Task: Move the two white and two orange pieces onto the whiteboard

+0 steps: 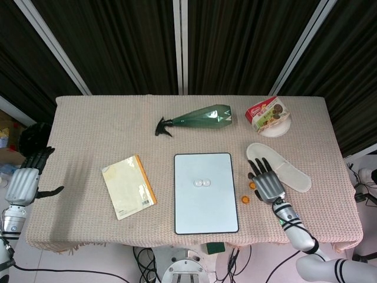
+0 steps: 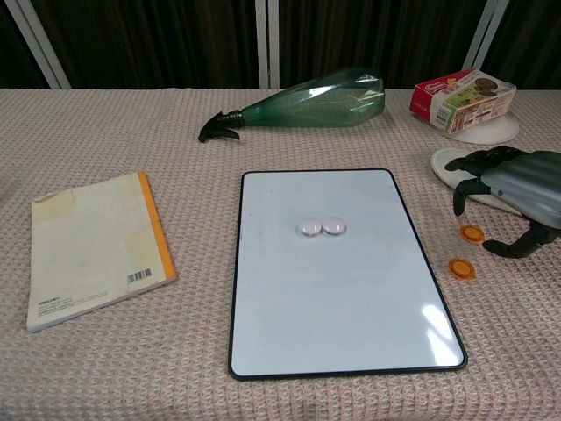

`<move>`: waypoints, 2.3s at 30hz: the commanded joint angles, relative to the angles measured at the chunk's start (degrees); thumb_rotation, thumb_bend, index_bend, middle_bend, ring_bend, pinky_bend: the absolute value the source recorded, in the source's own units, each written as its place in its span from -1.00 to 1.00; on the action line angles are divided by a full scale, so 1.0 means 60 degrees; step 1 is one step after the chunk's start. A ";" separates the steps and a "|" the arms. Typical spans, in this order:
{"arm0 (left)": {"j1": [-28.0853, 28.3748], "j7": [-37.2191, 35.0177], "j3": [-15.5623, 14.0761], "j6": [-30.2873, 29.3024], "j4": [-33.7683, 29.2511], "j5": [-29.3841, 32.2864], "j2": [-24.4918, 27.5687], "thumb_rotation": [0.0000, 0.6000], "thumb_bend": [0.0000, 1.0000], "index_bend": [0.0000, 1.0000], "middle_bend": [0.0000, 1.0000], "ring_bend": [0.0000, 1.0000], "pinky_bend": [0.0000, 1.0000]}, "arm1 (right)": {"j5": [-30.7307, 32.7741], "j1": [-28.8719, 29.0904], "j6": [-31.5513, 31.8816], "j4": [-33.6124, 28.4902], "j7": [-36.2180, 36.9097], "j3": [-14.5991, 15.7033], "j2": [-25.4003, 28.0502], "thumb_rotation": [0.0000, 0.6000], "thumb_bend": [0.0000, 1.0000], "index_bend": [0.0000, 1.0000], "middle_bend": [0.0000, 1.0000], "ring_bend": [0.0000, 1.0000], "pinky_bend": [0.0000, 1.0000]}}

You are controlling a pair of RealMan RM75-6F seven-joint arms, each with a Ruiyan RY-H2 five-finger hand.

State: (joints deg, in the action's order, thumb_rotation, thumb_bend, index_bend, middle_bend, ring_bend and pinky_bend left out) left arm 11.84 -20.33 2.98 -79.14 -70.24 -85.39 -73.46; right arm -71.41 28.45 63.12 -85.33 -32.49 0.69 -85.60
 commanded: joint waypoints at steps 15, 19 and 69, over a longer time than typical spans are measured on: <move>0.0021 -0.0005 -0.0004 0.0085 0.0051 0.0030 -0.0022 0.96 -0.87 -0.83 -0.85 -0.85 -0.73 | 0.0083 0.0014 -0.0295 0.0268 -0.0150 -0.0104 -0.0227 1.00 -0.36 -0.14 -0.94 -1.00 -1.00; 0.0015 -0.0024 -0.0012 0.0106 0.0080 0.0043 -0.0042 0.97 -0.87 -0.83 -0.85 -0.84 -0.73 | 0.0054 -0.0018 -0.0257 0.0280 -0.0128 -0.0135 -0.0258 1.00 -0.36 -0.14 -0.95 -1.00 -1.00; -0.0039 -0.0196 0.0020 0.0065 0.0151 0.0083 -0.0002 0.97 -0.87 -0.83 -0.85 -0.84 -0.73 | -0.0871 0.1790 -0.1675 -0.1262 -0.2098 -0.0538 -0.1453 1.00 -0.31 0.01 -0.94 -1.00 -1.00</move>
State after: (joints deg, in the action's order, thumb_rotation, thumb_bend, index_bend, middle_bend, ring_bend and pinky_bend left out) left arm 11.62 -21.47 3.09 -78.72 -69.36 -84.88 -73.46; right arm -76.85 39.03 53.23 -93.07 -44.88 -2.51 -94.11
